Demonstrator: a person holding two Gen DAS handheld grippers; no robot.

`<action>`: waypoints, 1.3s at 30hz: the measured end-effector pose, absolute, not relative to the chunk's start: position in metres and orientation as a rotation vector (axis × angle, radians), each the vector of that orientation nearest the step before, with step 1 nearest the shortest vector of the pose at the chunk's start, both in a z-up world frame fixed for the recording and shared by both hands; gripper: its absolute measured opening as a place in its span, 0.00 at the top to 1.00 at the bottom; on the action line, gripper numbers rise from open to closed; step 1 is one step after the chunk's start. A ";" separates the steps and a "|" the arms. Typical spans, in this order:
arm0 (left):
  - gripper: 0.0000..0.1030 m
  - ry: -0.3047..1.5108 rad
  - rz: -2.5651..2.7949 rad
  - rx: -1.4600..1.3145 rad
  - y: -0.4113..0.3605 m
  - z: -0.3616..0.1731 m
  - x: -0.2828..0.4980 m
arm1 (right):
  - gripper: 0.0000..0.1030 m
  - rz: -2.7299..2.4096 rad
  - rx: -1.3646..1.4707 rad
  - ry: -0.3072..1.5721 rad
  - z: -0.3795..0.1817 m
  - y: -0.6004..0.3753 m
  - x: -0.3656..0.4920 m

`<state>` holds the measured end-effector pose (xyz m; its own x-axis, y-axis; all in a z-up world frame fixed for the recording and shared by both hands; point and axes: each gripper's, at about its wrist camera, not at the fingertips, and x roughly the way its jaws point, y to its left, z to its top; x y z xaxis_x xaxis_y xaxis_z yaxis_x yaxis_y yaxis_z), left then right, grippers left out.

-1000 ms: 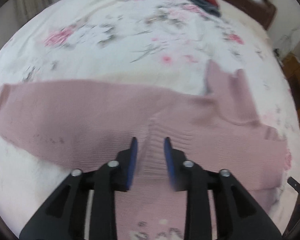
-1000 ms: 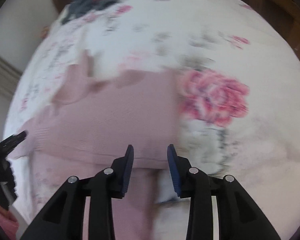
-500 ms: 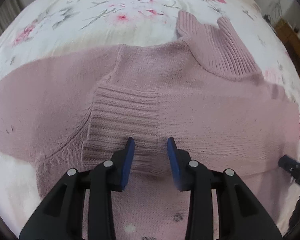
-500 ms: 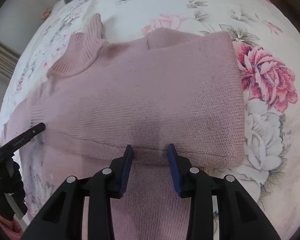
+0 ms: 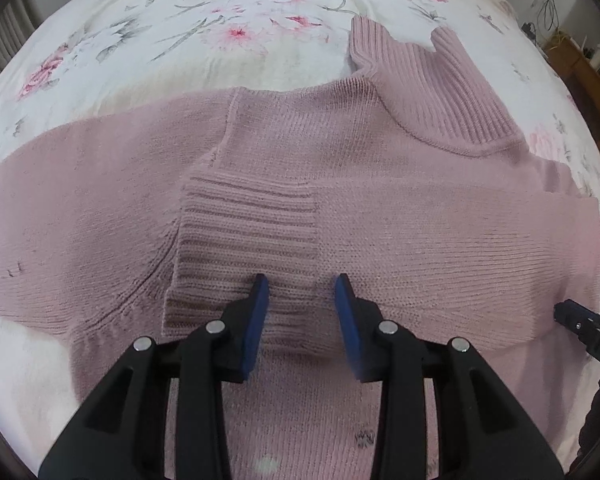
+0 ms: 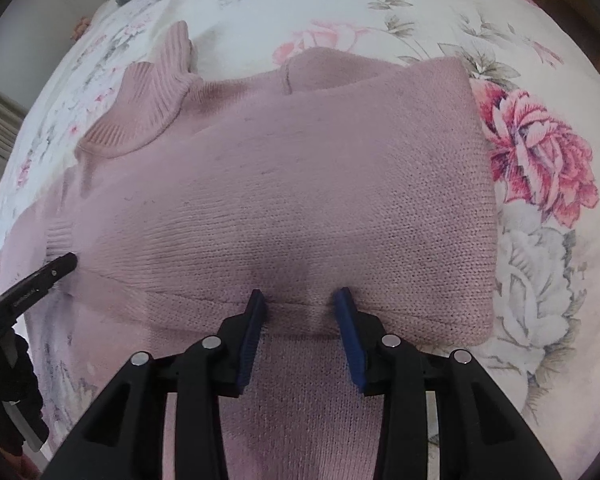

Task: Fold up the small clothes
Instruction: 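Open the right gripper to release the folded sleeve, then lift the other sleeve cuff with the left gripper and fold it across the body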

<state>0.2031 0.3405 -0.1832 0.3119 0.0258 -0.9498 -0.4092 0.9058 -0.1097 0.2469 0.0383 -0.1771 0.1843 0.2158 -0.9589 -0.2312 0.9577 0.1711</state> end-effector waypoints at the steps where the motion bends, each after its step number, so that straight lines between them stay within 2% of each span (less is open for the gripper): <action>1: 0.66 1.227 0.300 -0.372 0.346 -0.178 0.200 | 0.62 0.309 0.000 1.350 -0.169 0.040 0.247; 2: 0.65 1.213 0.304 -0.398 0.356 -0.169 0.194 | 0.59 0.314 0.016 1.340 -0.162 0.039 0.244; 3: 0.63 1.188 0.299 -0.429 0.366 -0.160 0.185 | 0.51 0.327 0.030 1.324 -0.153 0.039 0.240; 5: 0.54 1.159 0.316 -0.458 0.388 -0.147 0.165 | 0.46 0.359 0.030 1.296 -0.136 0.047 0.229; 10: 0.51 1.123 0.450 -0.521 0.462 -0.130 0.102 | 0.46 0.472 -0.035 1.304 -0.127 0.091 0.199; 19: 0.51 1.044 0.818 -0.722 0.614 -0.141 -0.018 | 0.46 0.565 -0.152 1.359 -0.161 0.154 0.159; 25: 0.51 0.920 0.847 -0.828 0.671 -0.141 -0.045 | 0.46 0.552 -0.179 1.373 -0.177 0.163 0.160; 30: 0.51 0.830 0.869 -0.936 0.701 -0.146 -0.042 | 0.42 0.552 -0.161 1.367 -0.189 0.163 0.163; 33: 0.53 0.809 0.880 -0.946 0.712 -0.148 -0.034 | 0.38 0.555 -0.179 1.359 -0.192 0.167 0.163; 34: 0.57 0.805 0.883 -0.945 0.711 -0.149 -0.030 | 0.37 0.558 -0.185 1.356 -0.193 0.169 0.163; 35: 0.68 0.802 0.896 -0.935 0.710 -0.147 -0.027 | 0.35 0.563 -0.188 1.355 -0.193 0.171 0.163; 37: 0.83 0.803 0.909 -0.924 0.710 -0.145 -0.030 | 0.32 0.575 -0.193 1.354 -0.194 0.173 0.163; 39: 0.87 0.769 0.920 -0.924 0.707 -0.137 -0.034 | 0.32 0.579 -0.204 1.352 -0.195 0.174 0.163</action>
<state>-0.0341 0.7074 -0.1374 0.4085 0.3145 -0.8569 -0.8991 0.3002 -0.3184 0.1627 0.1742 -0.1948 0.1029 0.2741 -0.9562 -0.5031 0.8436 0.1876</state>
